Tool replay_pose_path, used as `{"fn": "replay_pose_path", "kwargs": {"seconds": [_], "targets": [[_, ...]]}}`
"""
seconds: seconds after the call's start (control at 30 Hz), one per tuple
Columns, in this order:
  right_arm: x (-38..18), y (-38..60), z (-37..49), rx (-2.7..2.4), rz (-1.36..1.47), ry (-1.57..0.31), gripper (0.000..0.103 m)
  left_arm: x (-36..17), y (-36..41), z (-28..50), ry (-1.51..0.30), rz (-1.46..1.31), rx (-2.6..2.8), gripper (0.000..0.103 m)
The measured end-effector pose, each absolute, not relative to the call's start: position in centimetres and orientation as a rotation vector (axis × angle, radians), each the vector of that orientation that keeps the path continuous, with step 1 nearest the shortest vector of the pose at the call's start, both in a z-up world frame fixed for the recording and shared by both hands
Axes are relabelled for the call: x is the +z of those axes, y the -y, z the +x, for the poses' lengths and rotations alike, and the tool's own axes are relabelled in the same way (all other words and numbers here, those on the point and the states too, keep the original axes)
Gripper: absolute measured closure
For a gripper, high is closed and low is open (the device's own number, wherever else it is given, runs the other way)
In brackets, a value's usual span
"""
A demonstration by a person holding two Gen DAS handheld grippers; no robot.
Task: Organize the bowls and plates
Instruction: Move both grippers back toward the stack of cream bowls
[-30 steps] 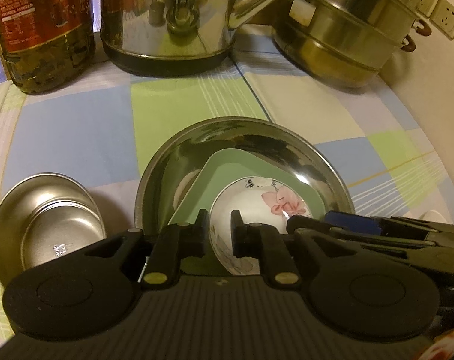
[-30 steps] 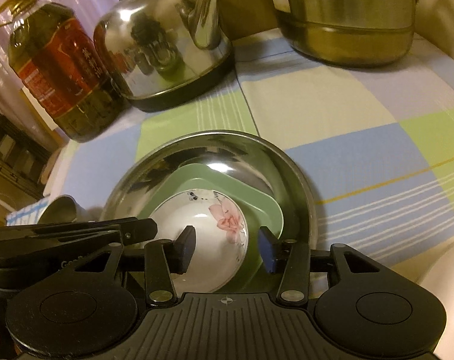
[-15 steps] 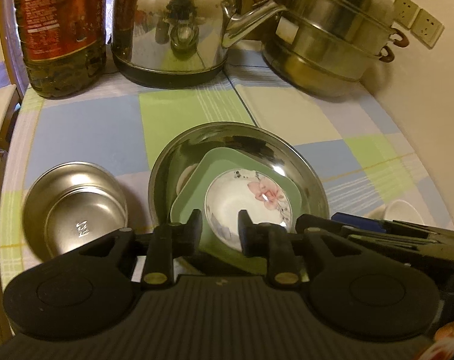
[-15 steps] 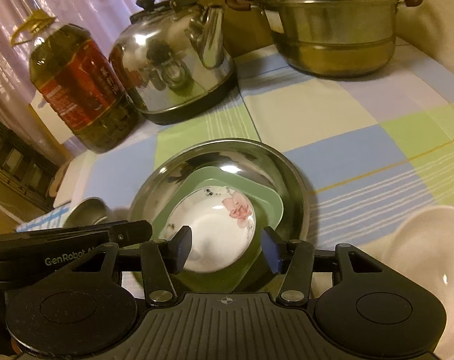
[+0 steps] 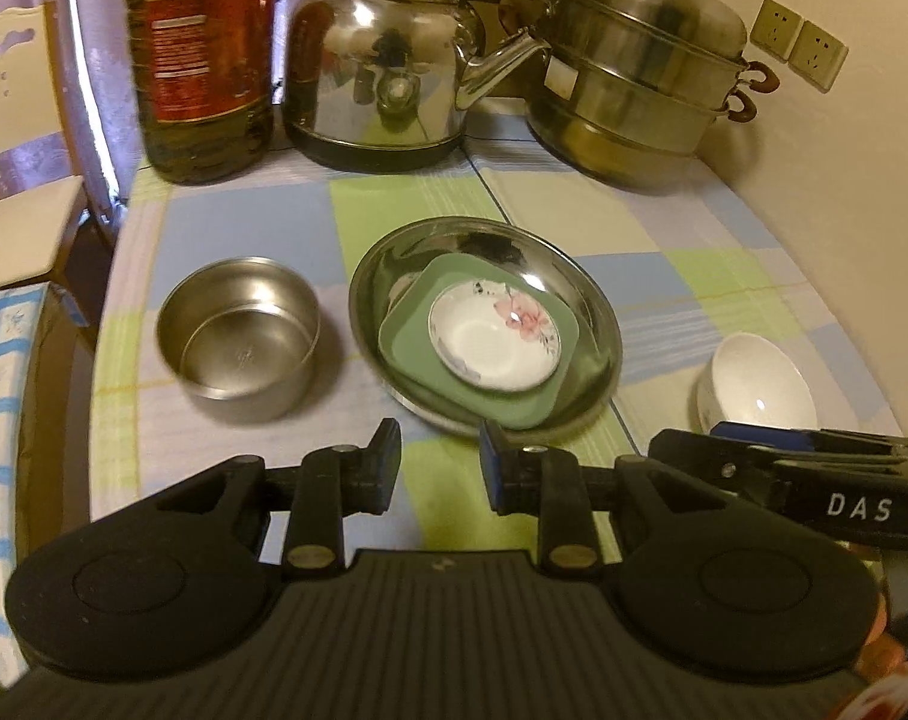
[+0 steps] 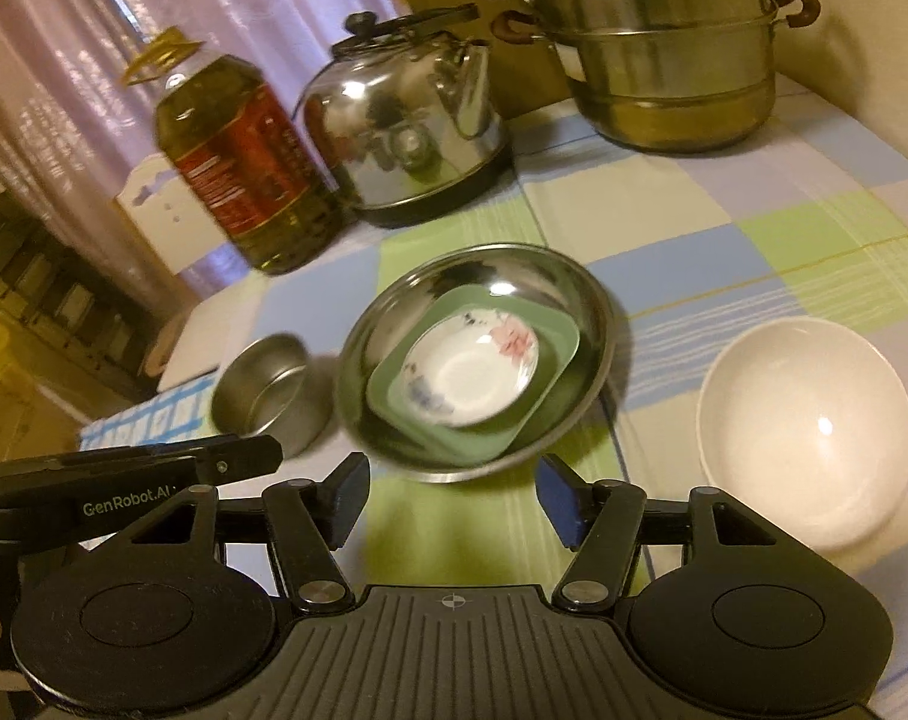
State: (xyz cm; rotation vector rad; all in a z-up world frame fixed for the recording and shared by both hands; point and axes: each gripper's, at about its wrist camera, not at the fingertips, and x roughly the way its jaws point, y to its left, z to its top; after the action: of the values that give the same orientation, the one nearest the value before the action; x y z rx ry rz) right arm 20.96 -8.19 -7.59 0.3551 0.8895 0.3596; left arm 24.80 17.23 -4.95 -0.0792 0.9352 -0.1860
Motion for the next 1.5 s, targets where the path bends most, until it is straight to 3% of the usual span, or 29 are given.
{"fn": "replay_pose_path", "kwargs": {"seconds": [0.83, 1.5], "targets": [[-7.8, 16.3, 7.3, 0.56, 0.224, -0.987, 0.04, -4.2, -10.5, 8.7, -0.966, -0.149, -0.038, 0.078], [-8.4, 21.4, 3.3, 0.489, 0.229, -1.0, 0.04, -5.1, -5.3, 4.6, -0.977, -0.146, -0.087, 0.078]]}}
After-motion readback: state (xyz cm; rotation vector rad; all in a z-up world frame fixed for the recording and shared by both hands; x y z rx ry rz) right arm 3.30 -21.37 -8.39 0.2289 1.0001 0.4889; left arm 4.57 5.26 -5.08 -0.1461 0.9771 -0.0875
